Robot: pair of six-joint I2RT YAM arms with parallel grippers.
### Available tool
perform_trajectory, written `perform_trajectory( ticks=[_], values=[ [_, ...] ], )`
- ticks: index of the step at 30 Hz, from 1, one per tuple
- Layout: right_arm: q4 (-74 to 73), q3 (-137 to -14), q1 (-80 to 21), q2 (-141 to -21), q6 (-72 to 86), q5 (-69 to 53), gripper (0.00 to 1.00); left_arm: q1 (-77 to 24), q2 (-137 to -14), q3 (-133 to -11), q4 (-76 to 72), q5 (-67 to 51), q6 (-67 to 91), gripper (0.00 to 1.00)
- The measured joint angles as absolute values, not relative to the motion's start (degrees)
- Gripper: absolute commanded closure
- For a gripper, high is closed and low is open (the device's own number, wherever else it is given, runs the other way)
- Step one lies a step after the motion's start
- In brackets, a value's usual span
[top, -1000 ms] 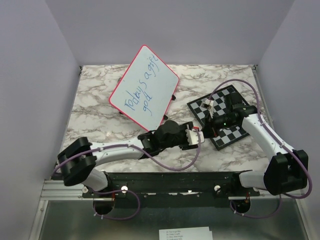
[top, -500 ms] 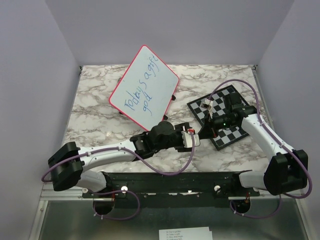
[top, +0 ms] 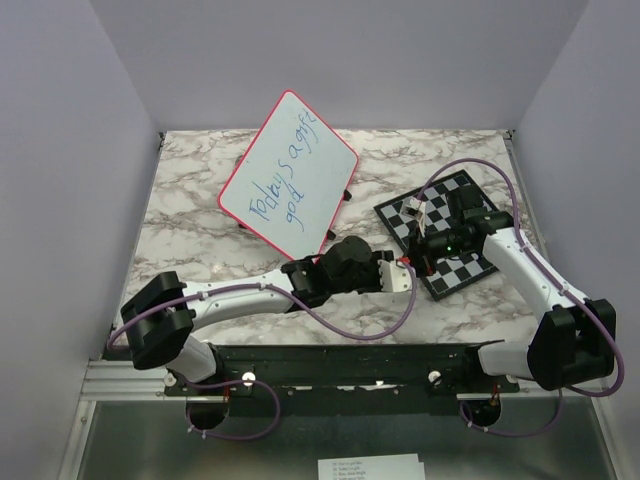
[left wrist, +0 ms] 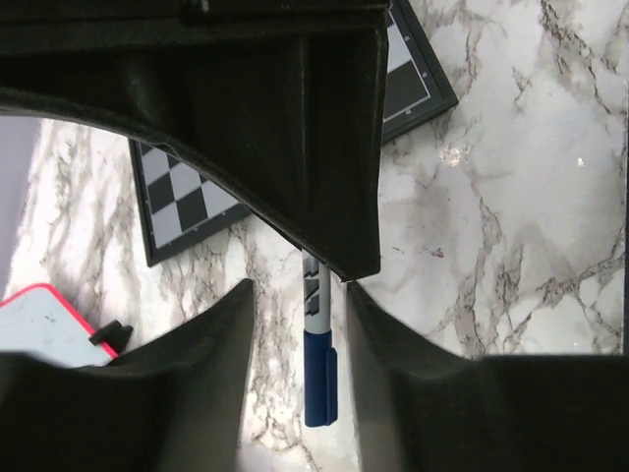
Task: Write a sentence on the whiteboard
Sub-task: Pass from the right arm to the left, then set down the whiteboard marker on the whiteboard marker.
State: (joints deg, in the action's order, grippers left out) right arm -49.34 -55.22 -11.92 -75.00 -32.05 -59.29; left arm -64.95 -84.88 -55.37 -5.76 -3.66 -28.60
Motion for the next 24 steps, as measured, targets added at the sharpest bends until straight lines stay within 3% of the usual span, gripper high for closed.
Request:
perform_trajectory(
  ticks=[1, 2, 3, 4, 7, 9, 11, 14, 24],
  values=[
    [-49.3, -55.2, -11.9, -75.0, -32.1, -59.3, 0.97, -64.9, -85.3, -55.9, -5.3, -3.5, -28.9, 0.68],
    [-49.4, -55.2, -11.9, -75.0, -32.1, -59.3, 0.97, -64.9, -85.7, -56.4, -4.4, -3.4, -29.2, 0.89],
    [-49.4, -55.2, -11.9, -75.0, -32.1, -59.3, 0.97, -64.9, -86.1, -56.8, -3.8, -3.4, -29.4, 1.00],
    [-49.3, -55.2, -11.9, -75.0, -32.1, -59.3, 0.97, -64.9, -86.3, -57.1, -3.2, -3.5, -29.2, 1.00],
    [-49.1, -55.2, -11.9, -75.0, -32.2, -59.5, 0.81, -65.1, -86.5, -57.5, -2.2, -3.2, -29.7, 1.00],
    [-49.0, -55.2, -11.9, -75.0, -32.2, -59.5, 0.59, -65.1, -86.5, -57.5, -2.2, -3.2, -29.6, 1.00],
    [-49.2, -55.2, -11.9, -75.0, -32.1, -59.4, 0.22, -65.1, -86.5, -57.4, -2.0, -3.2, -29.5, 1.00],
    [-48.8, -55.2, -11.9, -74.5, -31.2, -57.2, 0.04, -64.9, -86.1, -56.0, -1.7, -3.2, -28.2, 1.00],
    [-42.9, -52.9, -3.0, -62.6, -26.3, -47.4, 0.00, -64.5, -85.6, -47.5, 0.6, -3.2, -18.5, 1.00]
  ],
)
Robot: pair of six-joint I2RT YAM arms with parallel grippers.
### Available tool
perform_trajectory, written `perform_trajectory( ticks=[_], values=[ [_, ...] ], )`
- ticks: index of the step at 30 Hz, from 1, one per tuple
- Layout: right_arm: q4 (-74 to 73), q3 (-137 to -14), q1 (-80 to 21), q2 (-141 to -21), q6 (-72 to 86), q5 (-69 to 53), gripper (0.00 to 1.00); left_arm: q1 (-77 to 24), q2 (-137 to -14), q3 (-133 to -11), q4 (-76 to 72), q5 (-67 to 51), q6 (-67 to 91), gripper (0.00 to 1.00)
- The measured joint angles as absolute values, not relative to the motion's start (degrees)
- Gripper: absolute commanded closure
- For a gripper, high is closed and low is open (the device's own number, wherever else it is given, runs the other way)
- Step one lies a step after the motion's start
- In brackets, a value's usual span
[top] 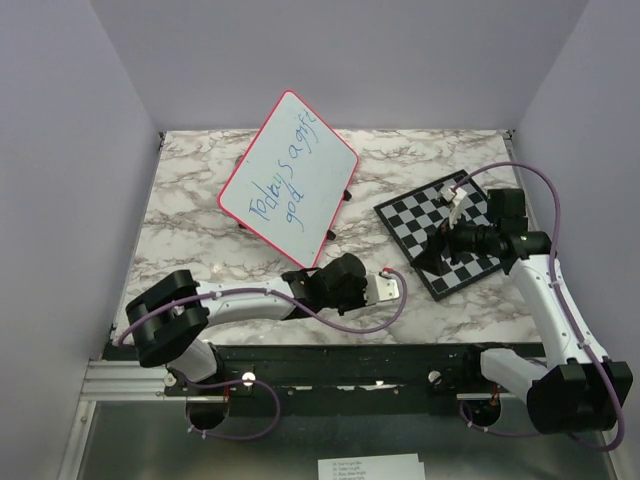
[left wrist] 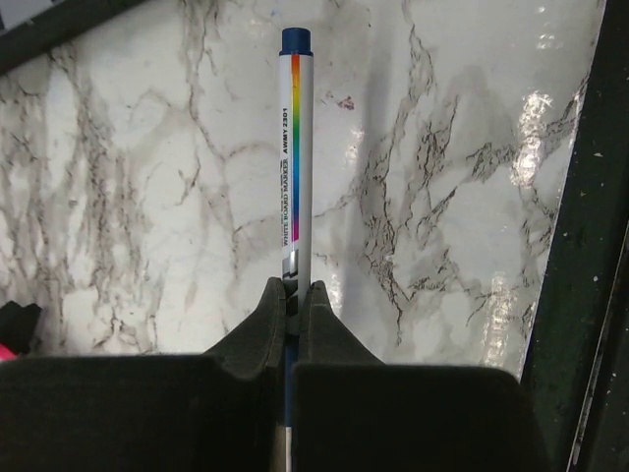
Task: Write a sentence on the whiteboard
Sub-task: Set down the whiteboard marker on the whiteboard marker, then reset both arms
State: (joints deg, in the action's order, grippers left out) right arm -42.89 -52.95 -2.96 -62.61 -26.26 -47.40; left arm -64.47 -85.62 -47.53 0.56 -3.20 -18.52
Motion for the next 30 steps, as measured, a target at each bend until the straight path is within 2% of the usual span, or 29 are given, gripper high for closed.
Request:
perform_trajectory(
  ticks=[4, 6, 7, 8, 10, 11, 15, 19, 22, 23, 24, 30],
  values=[
    [-40.6, -52.2, -2.1, -60.8, -24.1, -44.5, 0.00, -64.5, -91.1, -50.1, 2.7, -1.9, -15.7, 1.00],
    [-39.9, -51.9, -1.9, -60.8, -23.5, -43.8, 0.00, -64.5, -94.9, -52.7, 4.1, -0.8, -14.7, 0.96],
    [-39.7, -51.7, -1.8, -60.8, -23.3, -43.5, 0.00, -64.4, -97.0, -54.1, 5.0, 0.1, -14.2, 0.91],
    [-39.6, -51.5, -1.7, -60.8, -23.0, -43.3, 0.00, -64.4, -98.3, -55.1, 5.7, 0.9, -13.7, 0.81],
    [-39.4, -51.4, -1.5, -60.8, -22.7, -43.0, 0.00, -64.4, -99.8, -56.0, 6.7, 2.4, -13.1, 0.70],
    [-39.4, -51.3, -1.4, -60.8, -22.5, -43.0, 0.00, -64.4, -100.3, -56.3, 7.4, 3.3, -12.5, 0.61],
    [-39.0, -51.3, -1.3, -60.8, -22.4, -42.9, 0.00, -64.4, -100.3, -56.5, 8.5, 5.8, -10.9, 0.42],
    [-39.0, -51.2, -1.0, -60.8, -22.4, -42.9, 0.00, -64.2, -99.0, -56.3, 8.7, 7.3, -9.4, 0.36],
    [-39.0, -51.2, -0.9, -60.5, -22.5, -42.9, 0.00, -64.2, -95.0, -55.2, 8.6, 7.9, -8.1, 0.21],
    [-38.9, -51.2, -0.7, -60.3, -22.5, -42.9, 0.00, -64.2, -93.4, -54.7, 8.2, 8.0, -7.5, 0.07],
    [-38.9, -51.1, -0.6, -59.8, -22.5, -42.9, 0.00, -64.1, -90.7, -53.9, 7.6, 8.1, -6.9, 0.01],
    [-36.9, -49.6, 0.8, -54.0, -22.1, -42.2, 0.00, -59.7, -71.3, -49.4, 2.3, 7.1, 1.7, 0.01]
  ],
)
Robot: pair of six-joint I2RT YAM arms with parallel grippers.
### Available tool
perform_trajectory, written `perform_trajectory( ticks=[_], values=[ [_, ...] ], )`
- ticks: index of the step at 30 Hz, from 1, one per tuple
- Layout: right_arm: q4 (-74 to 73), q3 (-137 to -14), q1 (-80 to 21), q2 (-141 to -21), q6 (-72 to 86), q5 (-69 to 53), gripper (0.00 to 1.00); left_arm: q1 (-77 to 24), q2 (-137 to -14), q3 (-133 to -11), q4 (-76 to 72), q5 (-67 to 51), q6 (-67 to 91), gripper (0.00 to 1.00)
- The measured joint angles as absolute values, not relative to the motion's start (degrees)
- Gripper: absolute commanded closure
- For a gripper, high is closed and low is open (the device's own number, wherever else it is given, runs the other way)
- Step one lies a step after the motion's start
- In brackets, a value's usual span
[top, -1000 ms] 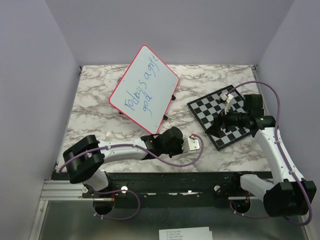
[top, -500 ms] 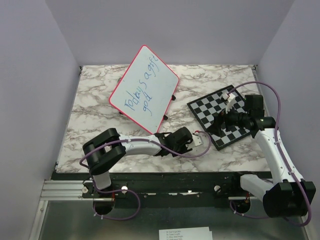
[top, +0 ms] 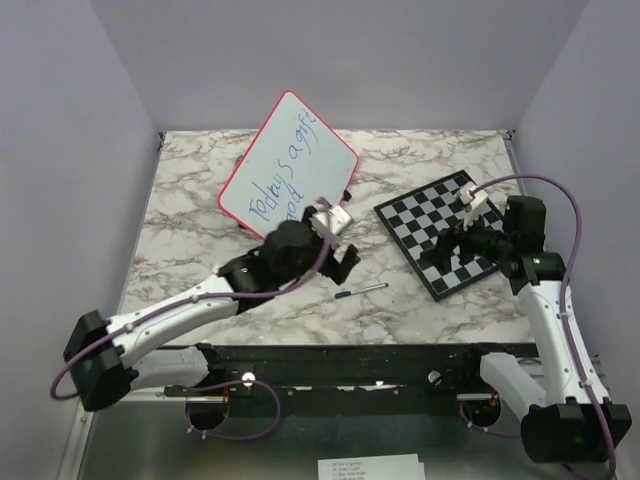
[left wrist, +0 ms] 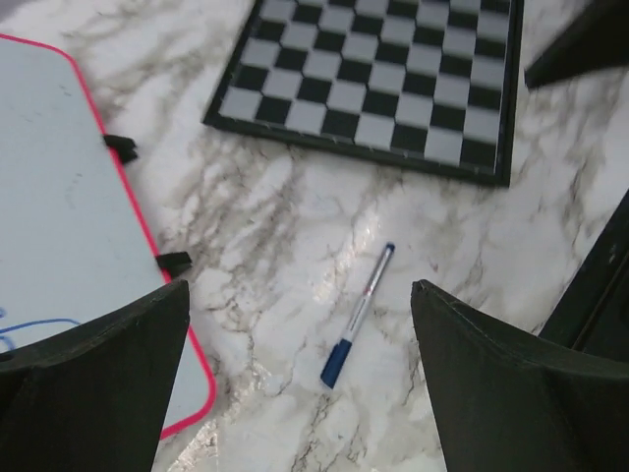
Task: Write a sentence on the whiteboard
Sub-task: Reset both arms
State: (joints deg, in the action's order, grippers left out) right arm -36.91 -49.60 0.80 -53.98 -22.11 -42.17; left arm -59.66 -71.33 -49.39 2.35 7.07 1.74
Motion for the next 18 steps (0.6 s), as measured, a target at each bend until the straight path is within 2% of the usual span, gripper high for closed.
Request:
perform_trajectory(
  ticks=[7, 12, 18],
  values=[
    [-32.8, -50.0, 1.6, -44.0, -16.7, -34.6, 0.00, -37.5, -47.6, -46.9, -1.0, -3.8, 18.7, 0.01],
    [-30.8, -55.0, 1.6, -41.5, -9.3, -26.1, 0.00, -36.8, -37.2, -47.4, 3.4, -3.5, 19.9, 0.01],
    [-28.4, -58.0, 1.6, -41.1, -1.7, -16.6, 0.00, -36.8, -33.0, -45.0, 9.0, -2.4, 19.9, 0.01]
  ],
)
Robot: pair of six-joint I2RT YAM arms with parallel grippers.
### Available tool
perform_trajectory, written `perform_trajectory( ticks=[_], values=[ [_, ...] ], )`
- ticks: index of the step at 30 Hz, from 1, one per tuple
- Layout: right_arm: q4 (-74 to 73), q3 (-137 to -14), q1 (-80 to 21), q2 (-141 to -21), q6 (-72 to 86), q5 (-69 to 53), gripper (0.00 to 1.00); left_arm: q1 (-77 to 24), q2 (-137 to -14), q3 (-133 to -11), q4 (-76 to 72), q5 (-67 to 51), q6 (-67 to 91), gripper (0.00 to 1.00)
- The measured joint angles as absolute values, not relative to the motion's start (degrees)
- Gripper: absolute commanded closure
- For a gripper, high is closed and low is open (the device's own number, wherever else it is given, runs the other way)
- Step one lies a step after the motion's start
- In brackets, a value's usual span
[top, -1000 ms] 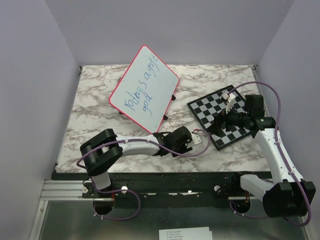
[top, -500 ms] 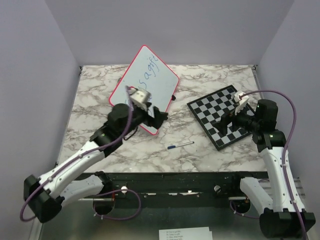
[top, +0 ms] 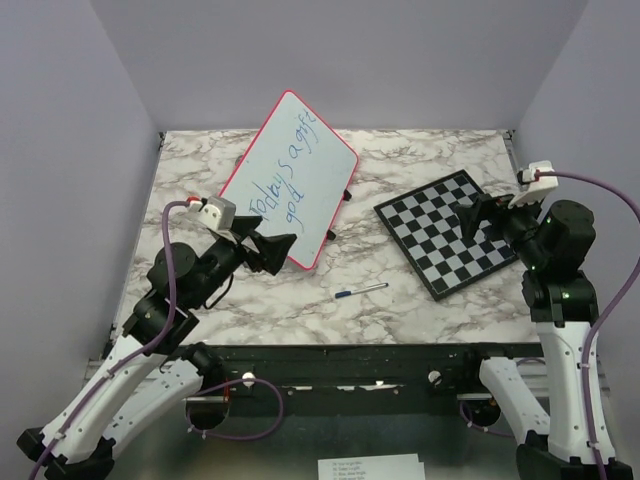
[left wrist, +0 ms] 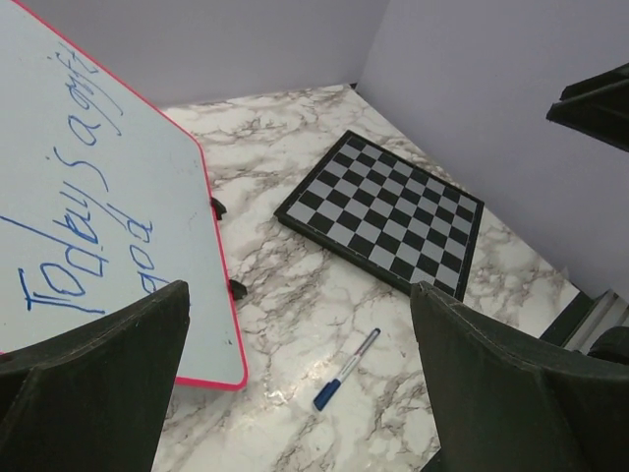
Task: Write a sentence on the whiteboard
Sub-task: Reset both arms
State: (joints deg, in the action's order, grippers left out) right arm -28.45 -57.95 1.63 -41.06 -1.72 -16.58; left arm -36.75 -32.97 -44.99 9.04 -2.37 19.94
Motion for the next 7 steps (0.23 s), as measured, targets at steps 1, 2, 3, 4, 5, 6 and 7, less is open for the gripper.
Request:
perform_trajectory(
  ticks=[1, 2, 3, 4, 5, 6, 7],
  values=[
    [-28.4, -58.0, 1.6, -40.9, -1.3, -15.6, 0.00, -36.8, -32.6, -44.7, 9.8, -2.2, 19.9, 0.01],
    [-28.4, -58.1, 1.6, -40.8, -0.7, -14.8, 0.00, -36.8, -32.3, -44.6, 10.4, -2.1, 19.9, 0.01],
    [-28.4, -58.2, 1.6, -40.7, -0.3, -14.1, 0.00, -36.8, -32.0, -44.5, 11.2, -2.1, 19.9, 0.01],
    [-28.4, -58.2, 1.6, -40.7, 0.0, -13.5, 0.00, -36.8, -31.8, -44.5, 11.6, -2.1, 19.9, 0.01],
    [-28.4, -58.3, 1.6, -40.7, 0.3, -13.0, 0.00, -36.8, -31.5, -44.5, 12.1, -2.0, 19.9, 0.01],
    [-28.4, -58.5, 1.6, -40.7, 0.6, -12.7, 0.00, -36.8, -31.2, -44.5, 12.4, -2.0, 20.0, 0.01],
    [-28.4, -58.7, 1.6, -40.7, 1.0, -12.7, 0.00, -36.8, -31.0, -44.5, 12.5, -2.0, 20.0, 0.01]
  ],
)
